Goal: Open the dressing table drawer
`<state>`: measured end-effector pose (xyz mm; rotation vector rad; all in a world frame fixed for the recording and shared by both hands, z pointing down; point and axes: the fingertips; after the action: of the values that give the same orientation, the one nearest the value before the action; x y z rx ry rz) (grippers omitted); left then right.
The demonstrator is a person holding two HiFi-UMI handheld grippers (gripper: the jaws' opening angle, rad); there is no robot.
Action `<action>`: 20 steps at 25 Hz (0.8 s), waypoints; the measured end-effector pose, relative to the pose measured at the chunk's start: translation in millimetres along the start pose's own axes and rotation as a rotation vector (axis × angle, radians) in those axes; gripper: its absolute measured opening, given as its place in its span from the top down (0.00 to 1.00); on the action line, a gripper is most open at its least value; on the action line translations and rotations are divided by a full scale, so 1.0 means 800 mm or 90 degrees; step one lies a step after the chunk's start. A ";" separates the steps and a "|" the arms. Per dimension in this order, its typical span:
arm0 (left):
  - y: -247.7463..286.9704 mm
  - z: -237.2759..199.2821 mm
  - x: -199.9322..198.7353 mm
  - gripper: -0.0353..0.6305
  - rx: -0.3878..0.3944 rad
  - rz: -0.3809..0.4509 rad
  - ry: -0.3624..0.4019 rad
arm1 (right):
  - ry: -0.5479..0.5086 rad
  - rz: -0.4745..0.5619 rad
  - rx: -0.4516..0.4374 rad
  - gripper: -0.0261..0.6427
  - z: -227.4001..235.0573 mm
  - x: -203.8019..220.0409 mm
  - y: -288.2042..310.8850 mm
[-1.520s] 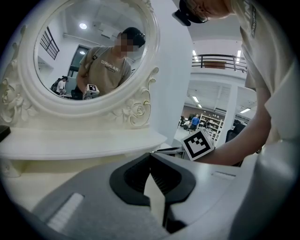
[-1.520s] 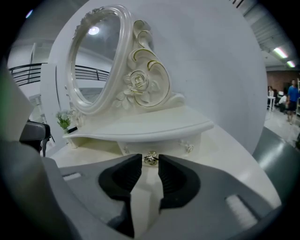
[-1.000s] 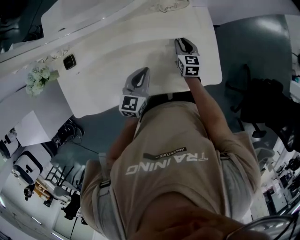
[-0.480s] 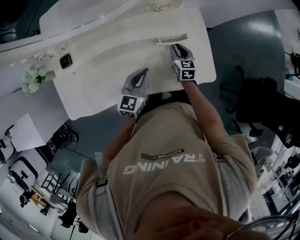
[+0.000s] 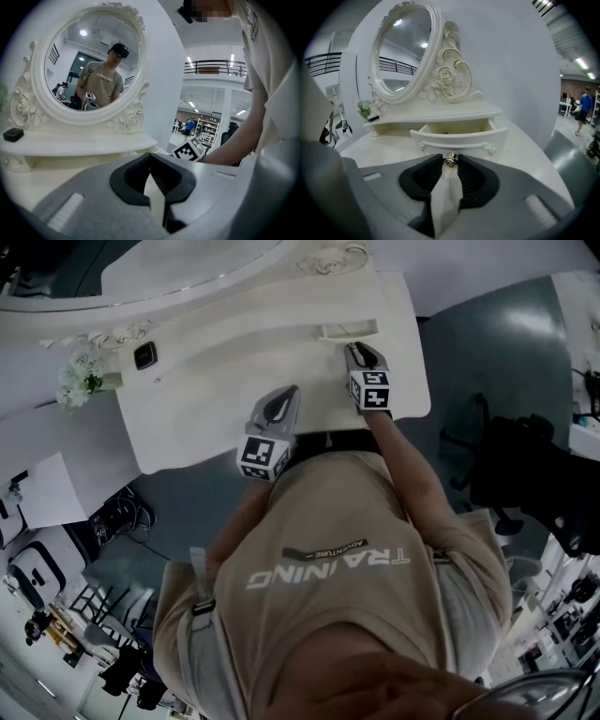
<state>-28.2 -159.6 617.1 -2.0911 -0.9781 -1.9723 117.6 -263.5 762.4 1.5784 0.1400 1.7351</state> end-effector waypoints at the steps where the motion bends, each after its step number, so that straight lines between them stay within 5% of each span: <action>1: -0.001 0.004 -0.004 0.94 0.001 0.003 0.003 | 0.000 -0.002 -0.001 0.80 0.000 0.000 -0.004; 13: 0.001 0.035 -0.065 0.94 -0.006 0.056 0.040 | -0.118 -0.010 -0.100 0.80 -0.039 -0.032 -0.095; 20: -0.001 0.034 -0.104 0.94 -0.031 0.090 0.068 | -0.177 0.062 -0.122 0.93 -0.048 -0.099 -0.141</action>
<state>-0.7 -176.8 535.9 -1.9947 -0.7492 -2.0309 130.1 -216.5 627.6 1.6856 -0.2362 1.5312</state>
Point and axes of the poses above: the fingertips, and each gripper's own axes: y forward along the fingers, z to its right, x out of its underside, and after that the axes turned 7 degrees about -x, right-handed
